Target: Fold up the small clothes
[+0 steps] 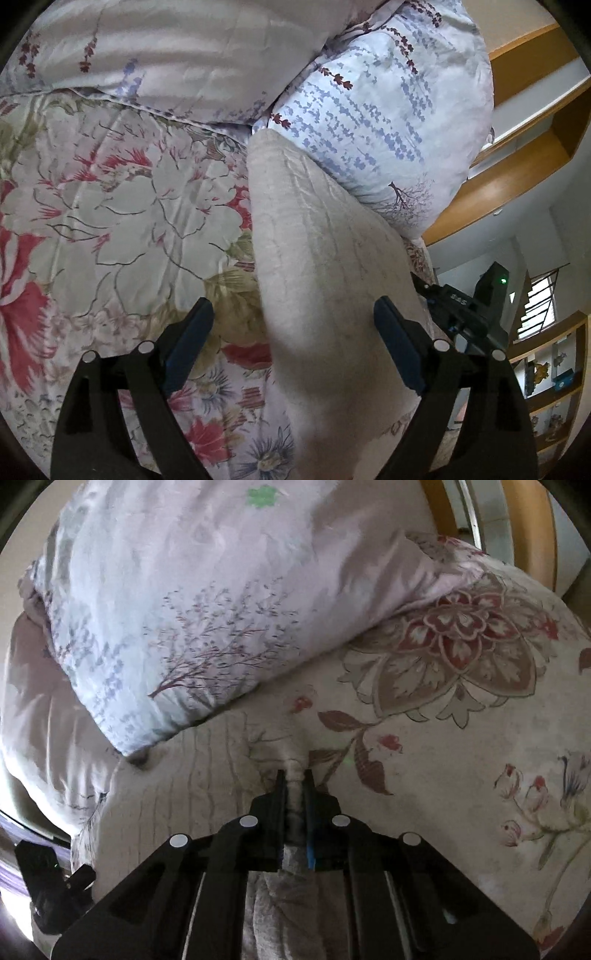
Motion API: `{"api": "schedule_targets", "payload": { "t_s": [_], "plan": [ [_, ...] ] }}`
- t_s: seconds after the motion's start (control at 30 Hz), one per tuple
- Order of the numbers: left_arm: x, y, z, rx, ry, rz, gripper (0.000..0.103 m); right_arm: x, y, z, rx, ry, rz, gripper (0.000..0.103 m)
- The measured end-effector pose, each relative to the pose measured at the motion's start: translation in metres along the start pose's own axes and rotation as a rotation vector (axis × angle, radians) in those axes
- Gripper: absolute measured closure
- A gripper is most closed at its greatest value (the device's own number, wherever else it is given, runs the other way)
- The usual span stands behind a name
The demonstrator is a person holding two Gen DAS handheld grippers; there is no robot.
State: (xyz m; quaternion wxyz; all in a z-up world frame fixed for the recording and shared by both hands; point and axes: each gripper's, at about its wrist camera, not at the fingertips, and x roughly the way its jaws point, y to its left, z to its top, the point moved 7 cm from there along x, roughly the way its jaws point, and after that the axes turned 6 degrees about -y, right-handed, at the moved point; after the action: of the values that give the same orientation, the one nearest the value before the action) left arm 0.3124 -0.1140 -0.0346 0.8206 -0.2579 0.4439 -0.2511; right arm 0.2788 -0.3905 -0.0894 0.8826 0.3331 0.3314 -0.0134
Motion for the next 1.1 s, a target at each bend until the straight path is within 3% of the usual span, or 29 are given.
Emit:
{"api": "schedule_targets", "payload": {
  "t_s": [0.03, 0.1, 0.17, 0.4, 0.57, 0.67, 0.73, 0.9, 1.1],
  "plan": [
    [0.001, 0.0, 0.0, -0.007, 0.005, -0.011, 0.015, -0.005, 0.0, 0.0, 0.025, 0.005, 0.027, 0.08],
    [0.004, -0.001, 0.002, -0.018, 0.011, -0.023, 0.015, -0.015, -0.001, 0.001, 0.048, 0.009, 0.078, 0.039],
    [0.007, -0.003, 0.003, -0.026, 0.014, -0.034, 0.015, -0.022, -0.003, -0.002, 0.056, 0.012, 0.11, 0.032],
    [0.015, -0.009, 0.007, -0.037, 0.016, -0.052, 0.015, -0.012, -0.012, -0.02, 0.101, 0.121, 0.187, 0.032],
    [0.019, -0.016, 0.004, -0.014, 0.019, -0.068, 0.017, -0.004, -0.004, -0.032, 0.091, 0.155, 0.244, 0.05],
    [0.023, -0.019, 0.001, -0.002, 0.016, -0.067, 0.023, -0.001, -0.001, -0.036, 0.096, 0.158, 0.27, 0.059],
    [0.024, -0.018, 0.0, -0.009, 0.015, -0.058, 0.034, 0.0, 0.002, -0.039, 0.096, 0.159, 0.294, 0.07],
    [0.015, -0.004, 0.001, -0.093, 0.013, -0.111, 0.06, -0.012, 0.021, -0.04, 0.047, 0.117, 0.301, 0.076],
    [-0.016, 0.003, -0.003, -0.07, 0.004, -0.111, 0.063, -0.024, 0.055, -0.048, -0.009, 0.1, 0.356, 0.081]
  ]
}}
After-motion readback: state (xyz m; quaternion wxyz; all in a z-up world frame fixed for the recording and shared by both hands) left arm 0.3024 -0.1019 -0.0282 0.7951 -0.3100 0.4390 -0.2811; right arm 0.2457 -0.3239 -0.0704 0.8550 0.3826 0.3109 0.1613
